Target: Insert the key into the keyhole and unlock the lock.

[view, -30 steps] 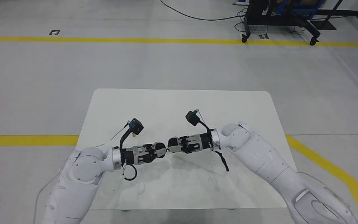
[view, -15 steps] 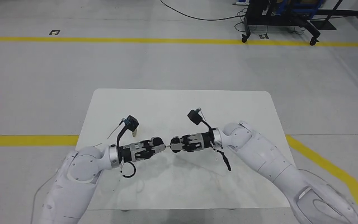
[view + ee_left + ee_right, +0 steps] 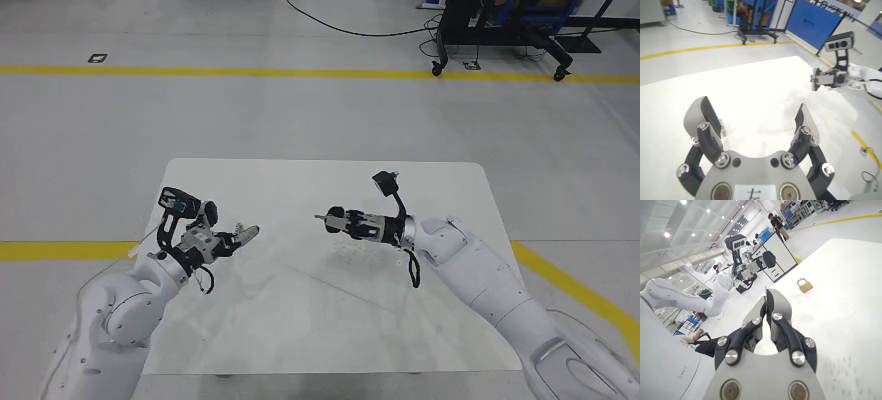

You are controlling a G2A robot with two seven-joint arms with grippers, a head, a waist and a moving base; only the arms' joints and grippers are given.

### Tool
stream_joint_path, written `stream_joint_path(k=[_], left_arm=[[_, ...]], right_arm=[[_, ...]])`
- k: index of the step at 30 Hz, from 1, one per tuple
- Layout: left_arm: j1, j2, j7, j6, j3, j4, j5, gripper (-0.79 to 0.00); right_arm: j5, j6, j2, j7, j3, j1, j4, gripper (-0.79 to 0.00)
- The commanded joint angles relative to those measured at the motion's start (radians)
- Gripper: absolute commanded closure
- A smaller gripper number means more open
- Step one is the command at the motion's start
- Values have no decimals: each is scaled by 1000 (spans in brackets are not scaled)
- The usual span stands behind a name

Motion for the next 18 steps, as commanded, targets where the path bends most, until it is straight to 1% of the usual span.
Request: stream_joint_path(k=[1, 3, 5, 12, 13, 14, 15, 17, 18], left_arm=[[12, 0, -1, 33, 12, 1, 103, -785], [2, -2, 16, 82, 45, 21, 213, -785], [-25, -7, 26, 101, 106, 63, 287, -785], [-124, -20, -50, 130, 223, 173, 396, -785], [-135, -22, -61, 137, 235, 187, 408, -720], [-145, -24, -71, 143, 246, 199, 416, -686], [-157, -26, -82, 155, 255, 206, 431, -610], [-171, -30, -80, 172, 270, 221, 427, -514], [-179, -32, -82, 179, 275, 230, 426, -431]], right_arm=[[-18, -2, 0, -21, 8, -8, -9, 0], [-27, -2, 0, -27, 12, -13, -14, 0], [-27, -2, 0, -27, 12, -13, -14, 0], [-27, -2, 0, -27, 12, -13, -14, 0], [-27, -2, 0, -27, 12, -13, -14, 0], [-27, -2, 0, -27, 12, -13, -14, 0], [-27, -2, 0, -27, 12, -13, -14, 0], [-27, -2, 0, -27, 12, -13, -14, 0], [-27, -2, 0, -27, 12, -13, -14, 0]])
